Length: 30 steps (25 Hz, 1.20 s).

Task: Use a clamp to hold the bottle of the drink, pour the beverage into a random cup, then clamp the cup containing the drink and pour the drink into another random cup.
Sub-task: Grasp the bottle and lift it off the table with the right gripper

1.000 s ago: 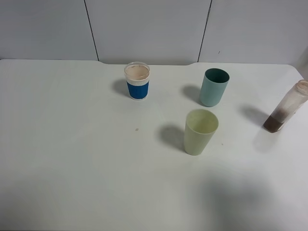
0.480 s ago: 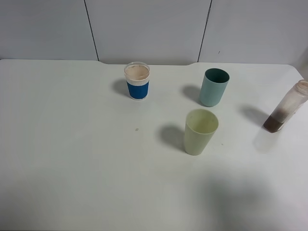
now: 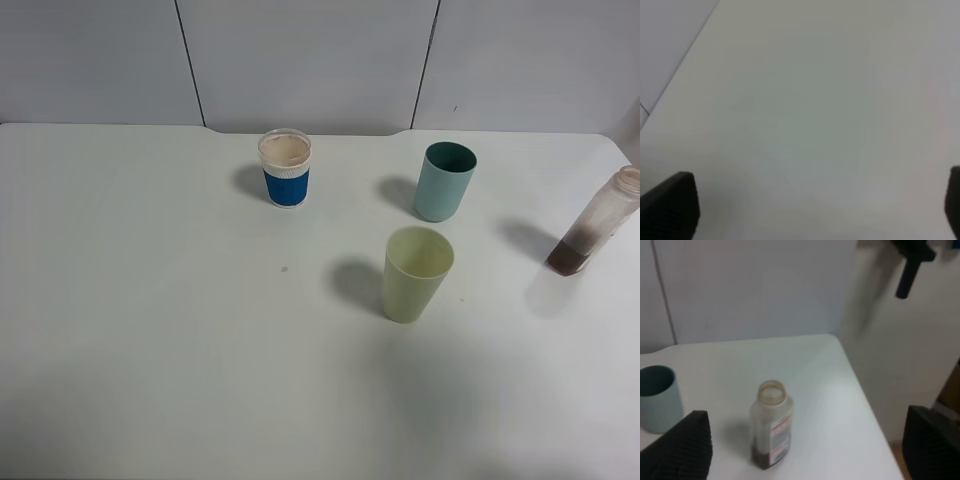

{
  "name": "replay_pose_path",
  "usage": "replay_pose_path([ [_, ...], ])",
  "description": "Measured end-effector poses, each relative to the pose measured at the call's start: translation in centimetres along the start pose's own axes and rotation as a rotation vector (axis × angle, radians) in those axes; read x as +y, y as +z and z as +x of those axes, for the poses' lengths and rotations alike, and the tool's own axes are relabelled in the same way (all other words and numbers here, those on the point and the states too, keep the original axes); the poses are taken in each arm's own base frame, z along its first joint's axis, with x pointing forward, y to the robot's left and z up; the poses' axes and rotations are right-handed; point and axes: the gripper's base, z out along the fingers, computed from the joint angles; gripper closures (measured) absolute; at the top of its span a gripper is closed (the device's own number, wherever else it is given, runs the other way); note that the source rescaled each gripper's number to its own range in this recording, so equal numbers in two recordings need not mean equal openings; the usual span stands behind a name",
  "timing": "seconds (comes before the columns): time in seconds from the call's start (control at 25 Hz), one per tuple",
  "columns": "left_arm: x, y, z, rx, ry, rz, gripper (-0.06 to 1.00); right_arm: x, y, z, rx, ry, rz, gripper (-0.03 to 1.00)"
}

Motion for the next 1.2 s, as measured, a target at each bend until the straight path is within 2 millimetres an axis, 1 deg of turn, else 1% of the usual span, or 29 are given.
replay_pose_path([
  [0.04, 0.0, 0.0, 0.0, 0.0, 0.0, 0.0, -0.06, 0.0, 0.6, -0.6, 0.022, -0.007, 0.005, 0.36],
  [0.12, 0.0, 0.0, 0.0, 0.0, 0.0, 0.0, -0.06, 0.0, 2.0, -1.3, 0.079, -0.02, 0.007, 0.36],
  [0.24, 0.0, 0.0, 0.0, 0.0, 0.0, 0.0, -0.06, 0.2, 4.4, -1.5, 0.196, -0.042, 0.009, 0.36],
  [0.36, 0.0, 0.0, 0.0, 0.0, 0.0, 0.0, -0.06, 0.1, 5.9, -1.6, 0.261, -0.076, 0.032, 0.36],
  [0.44, 0.0, 0.0, 0.0, 0.0, 0.0, 0.0, -0.06, -0.1, 6.4, -1.6, 0.274, -0.101, 0.054, 0.36],
  [0.6, 0.0, 0.0, 0.0, 0.0, 0.0, 0.0, -0.06, -0.3, 6.5, -1.8, 0.255, -0.154, 0.071, 0.36],
  [0.84, 0.0, 0.0, 0.0, 0.0, 0.0, 0.0, -0.06, 0.1, 6.9, -2.6, 0.172, -0.188, 0.023, 0.36],
  [0.92, 0.0, 0.0, 0.0, 0.0, 0.0, 0.0, -0.06, 0.3, 7.4, -2.8, 0.145, -0.195, 0.013, 0.36],
  [1.0, 0.0, 0.0, 0.0, 0.0, 0.0, 0.0, -0.06, 0.6, 8.2, -2.5, 0.131, -0.204, 0.002, 0.36],
  [1.2, 0.0, 0.0, 0.0, 0.0, 0.0, 0.0, -0.06, 1.9, 11.1, 0.1, 0.115, -0.239, -0.047, 0.36],
])
